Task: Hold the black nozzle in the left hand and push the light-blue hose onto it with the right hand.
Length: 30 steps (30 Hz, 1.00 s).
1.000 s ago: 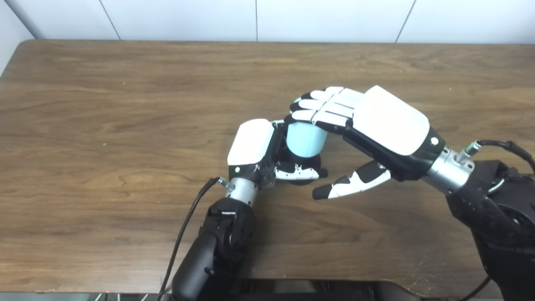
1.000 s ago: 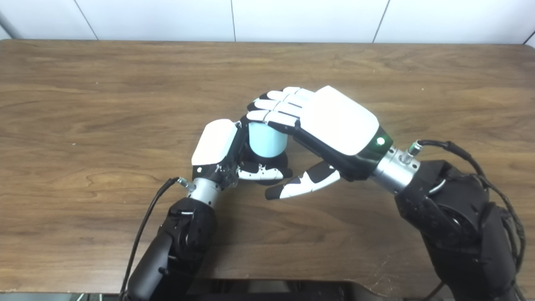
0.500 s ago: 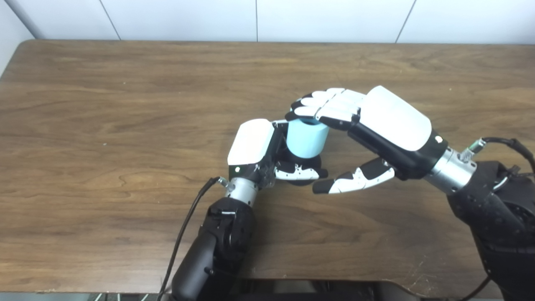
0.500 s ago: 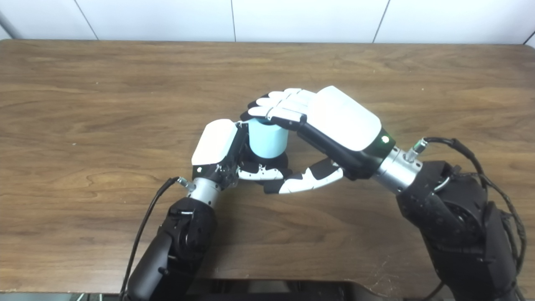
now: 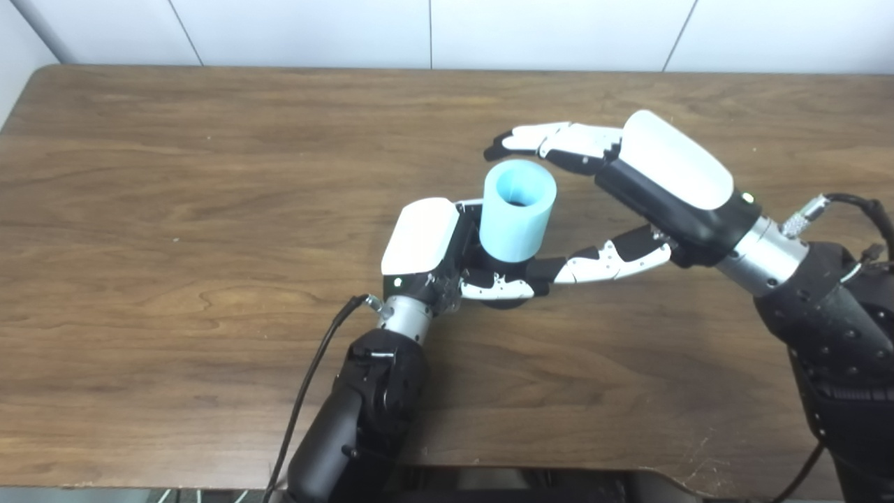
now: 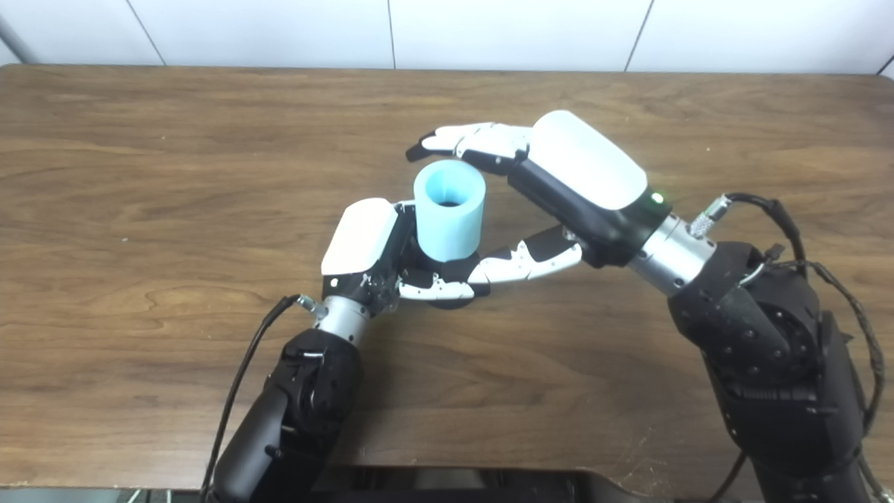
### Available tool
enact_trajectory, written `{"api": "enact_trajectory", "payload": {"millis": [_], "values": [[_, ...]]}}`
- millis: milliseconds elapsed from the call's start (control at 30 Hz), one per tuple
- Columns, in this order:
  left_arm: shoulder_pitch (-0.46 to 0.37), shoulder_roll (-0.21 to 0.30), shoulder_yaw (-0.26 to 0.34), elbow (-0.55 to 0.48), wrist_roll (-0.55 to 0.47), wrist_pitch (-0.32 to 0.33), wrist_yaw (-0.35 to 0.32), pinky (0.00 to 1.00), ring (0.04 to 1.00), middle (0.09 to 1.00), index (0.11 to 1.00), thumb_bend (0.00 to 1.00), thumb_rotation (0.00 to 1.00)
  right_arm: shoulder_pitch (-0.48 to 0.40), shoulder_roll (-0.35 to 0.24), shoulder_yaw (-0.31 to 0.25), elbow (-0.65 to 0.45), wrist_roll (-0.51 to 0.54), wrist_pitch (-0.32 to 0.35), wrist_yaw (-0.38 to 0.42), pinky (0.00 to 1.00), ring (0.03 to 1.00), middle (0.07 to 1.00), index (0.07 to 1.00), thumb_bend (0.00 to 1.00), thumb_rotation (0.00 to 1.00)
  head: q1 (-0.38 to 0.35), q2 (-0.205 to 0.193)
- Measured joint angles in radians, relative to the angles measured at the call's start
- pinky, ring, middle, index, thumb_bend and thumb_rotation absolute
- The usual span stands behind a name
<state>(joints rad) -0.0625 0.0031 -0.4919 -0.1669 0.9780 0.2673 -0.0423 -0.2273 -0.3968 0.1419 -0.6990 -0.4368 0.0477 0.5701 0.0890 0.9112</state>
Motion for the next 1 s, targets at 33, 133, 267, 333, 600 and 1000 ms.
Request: {"api": "enact_trajectory", "payload": {"millis": [33,133,267,333,600,1000], "values": [[0.0,0.0,0.0,0.0,0.0,0.0,0.0,0.47,0.524,0.521,0.48,0.52,0.0,0.0,-0.001,0.0,0.0,-0.003,-0.005,0.0,0.74,0.826,0.843,0.812,0.48,0.59,0.0,0.002],[0.0,0.0,0.0,0.0,0.0,0.0,0.0,0.48,0.536,0.532,0.476,0.52,0.0,0.0,-0.002,0.002,0.0,-0.02,-0.015,0.0,0.77,0.841,0.855,0.817,0.48,0.58,-0.002,0.003],[0.0,0.001,0.0,-0.001,0.0,0.0,-0.003,0.5,0.548,0.539,0.472,0.51,0.0,0.0,-0.005,0.003,0.0,-0.029,-0.015,0.002,0.77,0.846,0.855,0.806,0.49,0.62,-0.002,0.005],[0.0,0.001,0.0,-0.002,0.0,0.0,-0.004,0.51,0.555,0.543,0.469,0.51,0.0,0.0,-0.005,0.003,0.0,-0.031,-0.015,0.002,0.77,0.843,0.852,0.805,0.48,0.62,-0.003,0.005],[-0.001,0.001,0.0,-0.002,0.0,0.001,-0.006,0.5,0.553,0.54,0.472,0.51,0.0,0.001,-0.039,0.025,0.002,-0.081,-0.063,0.009,0.81,0.855,0.85,0.797,0.48,0.68,-0.003,0.006],[0.0,0.0,0.003,-0.005,-0.001,0.002,-0.011,0.48,0.534,0.538,0.475,0.51,0.0,0.038,-0.04,0.062,0.027,-0.146,-0.139,0.0,0.81,0.871,0.861,0.815,0.52,0.64,-0.002,0.008]]}}
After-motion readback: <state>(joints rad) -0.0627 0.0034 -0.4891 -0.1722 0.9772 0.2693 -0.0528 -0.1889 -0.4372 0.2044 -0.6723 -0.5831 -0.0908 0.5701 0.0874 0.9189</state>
